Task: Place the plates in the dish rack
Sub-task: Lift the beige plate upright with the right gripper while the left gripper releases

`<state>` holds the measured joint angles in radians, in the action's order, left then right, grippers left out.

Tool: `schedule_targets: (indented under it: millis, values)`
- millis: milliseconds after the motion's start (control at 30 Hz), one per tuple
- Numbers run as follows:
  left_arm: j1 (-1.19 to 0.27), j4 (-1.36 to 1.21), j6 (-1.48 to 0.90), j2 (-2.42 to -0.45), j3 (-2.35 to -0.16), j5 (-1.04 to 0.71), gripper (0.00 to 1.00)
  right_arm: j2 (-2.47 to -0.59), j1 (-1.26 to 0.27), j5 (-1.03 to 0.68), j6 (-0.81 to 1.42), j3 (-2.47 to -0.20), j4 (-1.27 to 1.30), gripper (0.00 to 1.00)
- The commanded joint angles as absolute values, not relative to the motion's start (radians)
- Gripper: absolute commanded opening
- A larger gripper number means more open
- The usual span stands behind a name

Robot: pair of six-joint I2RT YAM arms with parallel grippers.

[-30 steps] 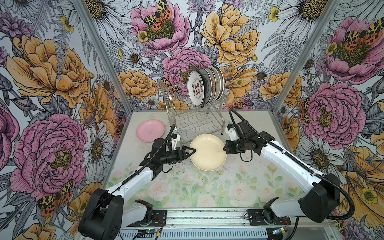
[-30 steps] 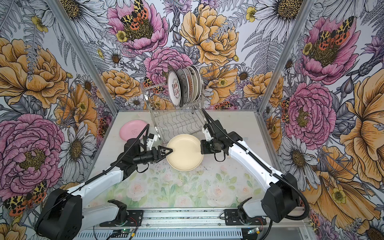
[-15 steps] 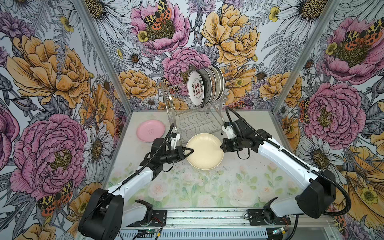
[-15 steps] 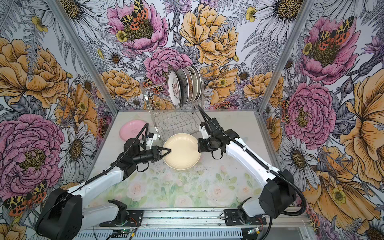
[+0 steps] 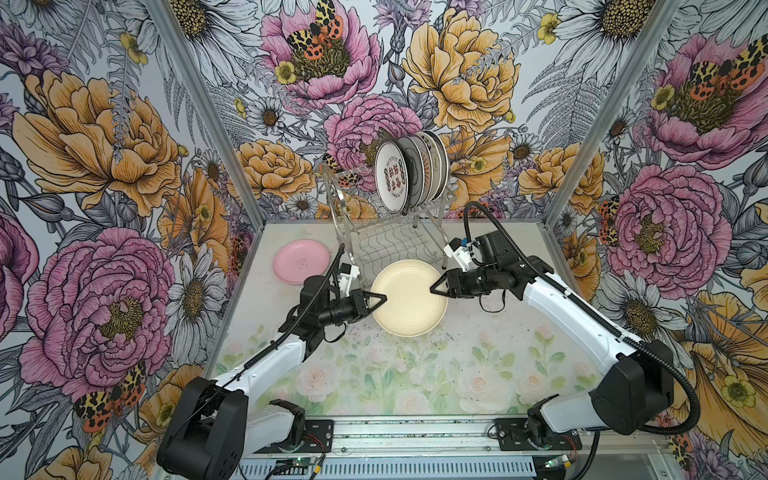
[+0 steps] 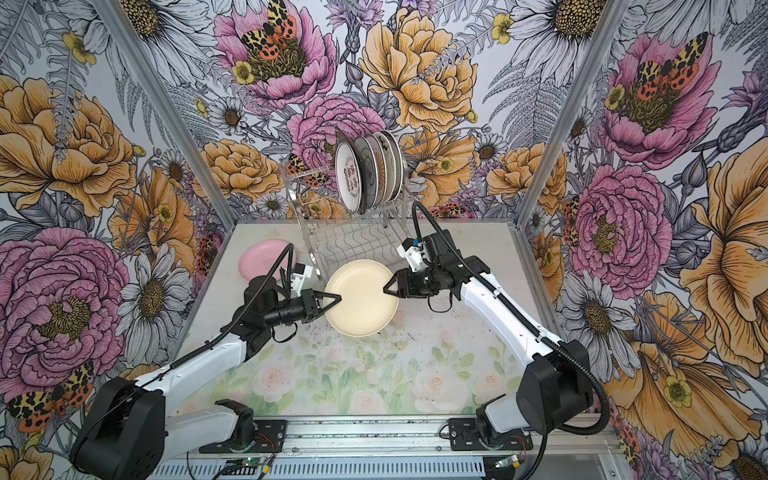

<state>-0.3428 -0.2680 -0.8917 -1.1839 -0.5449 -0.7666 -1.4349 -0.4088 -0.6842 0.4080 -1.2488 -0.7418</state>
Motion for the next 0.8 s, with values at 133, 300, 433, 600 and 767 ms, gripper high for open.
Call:
schedule_targets:
  millis: [133,300,433,600,767]
  values:
    - [-0.339,-0.329,-0.894,-1.179,-0.556,-0.802,0.0,-1.452,-0.41,-0.879,0.443,-1.237,-0.644,0.42]
    - [-0.344,-0.329,-0.891,-1.19,-0.561,-0.803,0.0,-1.466,-0.414,-0.899,0.449,-1.246,-0.638,0.27]
    - [-0.348,-0.33,-0.891,-1.195,-0.564,-0.8,0.0,-1.477,-0.414,-0.902,0.451,-1.255,-0.637,0.16]
    - [-0.346,-0.322,-0.892,-1.192,-0.564,-0.795,0.17,-1.467,-0.412,-0.868,0.452,-1.263,-0.64,0.01]
    - [-0.329,-0.26,-0.874,-1.145,-0.557,-0.775,0.6,-1.43,-0.41,-0.774,0.465,-1.273,-0.646,0.0]
